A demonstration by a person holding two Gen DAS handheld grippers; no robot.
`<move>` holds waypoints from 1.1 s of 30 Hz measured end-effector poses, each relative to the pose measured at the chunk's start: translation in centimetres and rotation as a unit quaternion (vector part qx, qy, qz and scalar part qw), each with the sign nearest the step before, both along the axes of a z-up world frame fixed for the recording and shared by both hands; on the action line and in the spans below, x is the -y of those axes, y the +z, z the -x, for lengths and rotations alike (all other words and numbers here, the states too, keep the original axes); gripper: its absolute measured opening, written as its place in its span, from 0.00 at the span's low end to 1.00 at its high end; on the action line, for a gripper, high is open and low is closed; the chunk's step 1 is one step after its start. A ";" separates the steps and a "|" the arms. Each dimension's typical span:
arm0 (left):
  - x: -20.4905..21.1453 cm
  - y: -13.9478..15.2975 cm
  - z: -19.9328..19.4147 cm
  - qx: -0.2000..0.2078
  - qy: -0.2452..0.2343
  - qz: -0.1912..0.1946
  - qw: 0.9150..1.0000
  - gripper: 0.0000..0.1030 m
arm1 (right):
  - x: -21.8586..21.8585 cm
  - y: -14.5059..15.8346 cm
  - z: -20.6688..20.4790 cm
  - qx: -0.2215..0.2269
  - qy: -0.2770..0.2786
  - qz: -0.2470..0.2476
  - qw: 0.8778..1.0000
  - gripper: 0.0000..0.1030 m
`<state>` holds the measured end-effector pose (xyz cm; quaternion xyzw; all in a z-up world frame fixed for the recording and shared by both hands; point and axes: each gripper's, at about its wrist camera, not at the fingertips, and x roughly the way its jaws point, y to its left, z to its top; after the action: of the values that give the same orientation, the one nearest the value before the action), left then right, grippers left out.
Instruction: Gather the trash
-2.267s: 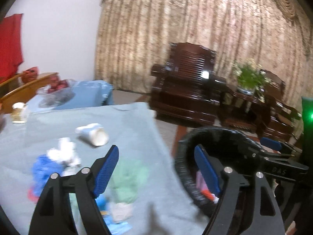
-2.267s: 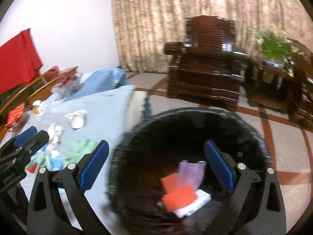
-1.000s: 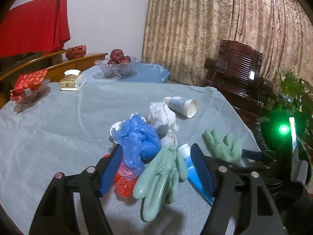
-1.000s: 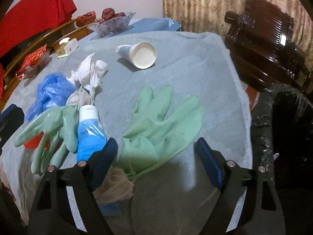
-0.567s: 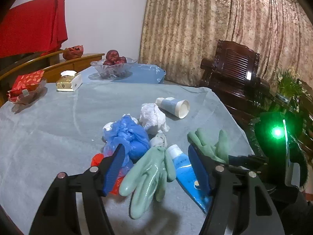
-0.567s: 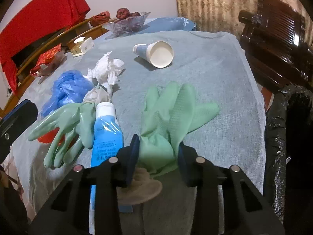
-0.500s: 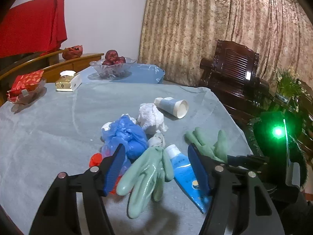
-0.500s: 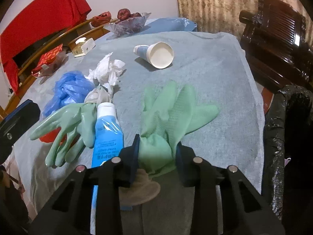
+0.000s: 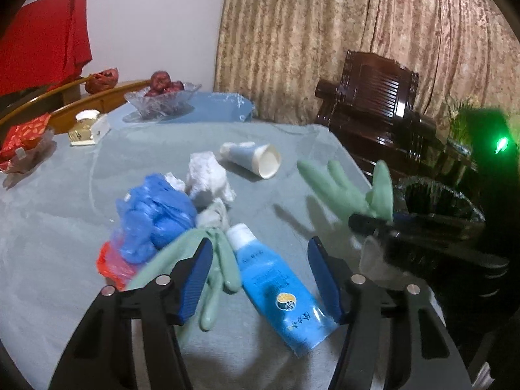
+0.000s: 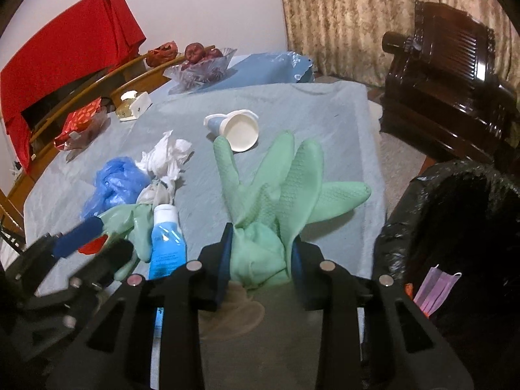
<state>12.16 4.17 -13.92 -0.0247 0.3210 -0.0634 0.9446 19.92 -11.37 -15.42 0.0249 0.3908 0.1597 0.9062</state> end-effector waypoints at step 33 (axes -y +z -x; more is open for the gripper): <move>2.1 -2.8 -4.7 -0.061 -0.012 0.008 0.998 0.53 | 1.2 -0.8 -0.9 -0.001 -0.011 -0.003 1.000 0.30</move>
<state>16.87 2.09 -16.71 -0.0323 0.3777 -0.0752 0.9223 20.86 -12.52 -16.27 0.0321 0.3909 0.1505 0.9075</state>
